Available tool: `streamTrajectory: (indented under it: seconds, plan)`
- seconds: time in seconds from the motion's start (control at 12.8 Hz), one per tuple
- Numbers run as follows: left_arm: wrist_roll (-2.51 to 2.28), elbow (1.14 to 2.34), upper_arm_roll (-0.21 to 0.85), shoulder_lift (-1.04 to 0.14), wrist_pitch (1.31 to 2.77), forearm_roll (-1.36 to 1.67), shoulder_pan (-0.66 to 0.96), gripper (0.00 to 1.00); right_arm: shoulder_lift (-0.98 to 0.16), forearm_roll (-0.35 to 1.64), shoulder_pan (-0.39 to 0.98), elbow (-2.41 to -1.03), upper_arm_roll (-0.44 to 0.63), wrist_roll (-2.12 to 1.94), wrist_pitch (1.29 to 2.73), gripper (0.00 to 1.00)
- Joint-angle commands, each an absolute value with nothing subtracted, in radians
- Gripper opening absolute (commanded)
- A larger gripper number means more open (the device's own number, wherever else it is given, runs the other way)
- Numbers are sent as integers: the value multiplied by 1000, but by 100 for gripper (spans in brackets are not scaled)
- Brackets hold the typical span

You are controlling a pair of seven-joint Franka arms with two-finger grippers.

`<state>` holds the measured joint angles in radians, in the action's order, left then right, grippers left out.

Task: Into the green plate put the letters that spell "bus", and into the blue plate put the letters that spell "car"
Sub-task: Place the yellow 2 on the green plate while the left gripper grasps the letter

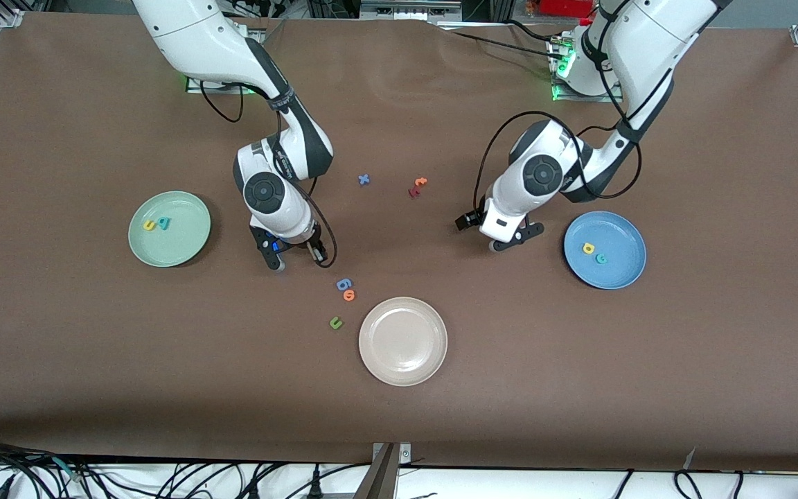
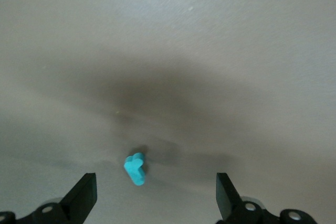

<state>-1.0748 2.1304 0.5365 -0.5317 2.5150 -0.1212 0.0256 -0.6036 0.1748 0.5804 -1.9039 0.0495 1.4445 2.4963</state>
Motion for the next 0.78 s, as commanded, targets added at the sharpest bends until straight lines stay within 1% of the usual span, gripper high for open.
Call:
streamTrajectory:
  seconds: [0.0,0.08,0.39,0.55,0.7]
  plan:
    - [-1253,2171,543,-483,2523,-272,35,98,-543,187,586,-1927,64,1427,2433,0]
    - [-1278,2172,546,-483,2523,-294,37,97,-511,184,586,-1916,89,1422,2363,0]
    - [-1339,2201,571,-462,2543,-348,35,96,-358,181,583,-1875,193,1255,1997,0]
    - [-1402,2249,571,-453,2615,-423,34,95,-309,179,584,-1876,268,1117,1881,0]
    - [-1478,2256,571,-453,2619,-513,32,95,-293,179,584,-1881,348,963,1813,0]
